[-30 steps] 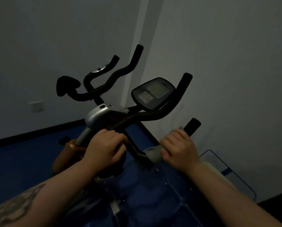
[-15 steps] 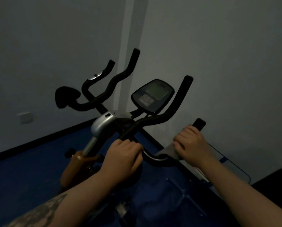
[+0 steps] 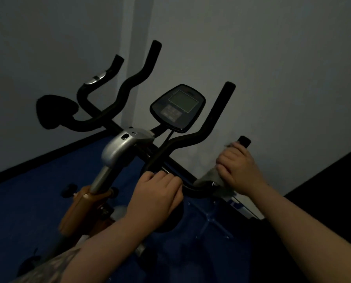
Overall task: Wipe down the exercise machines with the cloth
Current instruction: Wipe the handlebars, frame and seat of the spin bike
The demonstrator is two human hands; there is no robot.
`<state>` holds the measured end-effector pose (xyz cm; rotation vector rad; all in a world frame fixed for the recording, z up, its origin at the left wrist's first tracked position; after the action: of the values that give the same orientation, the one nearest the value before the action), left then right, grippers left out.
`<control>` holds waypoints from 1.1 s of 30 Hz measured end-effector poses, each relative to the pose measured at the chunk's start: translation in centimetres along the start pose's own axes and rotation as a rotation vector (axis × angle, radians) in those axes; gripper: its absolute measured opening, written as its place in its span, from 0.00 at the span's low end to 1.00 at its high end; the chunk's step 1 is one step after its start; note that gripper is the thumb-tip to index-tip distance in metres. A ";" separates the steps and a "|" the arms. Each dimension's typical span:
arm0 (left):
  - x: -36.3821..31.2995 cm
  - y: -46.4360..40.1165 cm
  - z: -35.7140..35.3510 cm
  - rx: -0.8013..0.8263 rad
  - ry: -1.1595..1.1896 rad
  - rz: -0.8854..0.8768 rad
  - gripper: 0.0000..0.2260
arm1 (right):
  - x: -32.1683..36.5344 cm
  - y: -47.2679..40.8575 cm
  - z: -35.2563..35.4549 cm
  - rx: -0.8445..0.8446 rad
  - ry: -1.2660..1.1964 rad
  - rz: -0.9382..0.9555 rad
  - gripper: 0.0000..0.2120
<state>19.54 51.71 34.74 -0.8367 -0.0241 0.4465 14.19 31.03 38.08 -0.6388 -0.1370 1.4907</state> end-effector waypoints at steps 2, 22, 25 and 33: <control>0.0 0.0 0.0 -0.003 0.003 0.000 0.12 | 0.6 0.4 0.0 -0.086 -0.073 -0.156 0.14; 0.6 0.6 0.7 0.022 0.056 0.236 0.10 | 8.1 3.4 -1.2 -0.260 -0.266 -0.153 0.11; 0.8 0.6 0.6 0.025 0.046 0.249 0.10 | 5.0 1.5 -0.8 -0.175 -0.189 0.190 0.13; 1.5 1.1 1.2 -0.052 0.039 0.393 0.12 | 3.5 1.9 -0.3 -0.265 -0.321 -0.081 0.13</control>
<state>20.22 53.79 34.50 -0.9032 0.1687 0.8012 13.01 34.19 35.89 -0.5919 -0.6088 1.5003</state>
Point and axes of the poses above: each hand's wrist, its own y-axis away from the middle knuckle, its own z-axis out of the back of the hand, x = y × z, the point moved 8 cm from there along -y, towards the middle knuckle, and after that the axes turned 2 degrees about z, right-handed, at the moved point
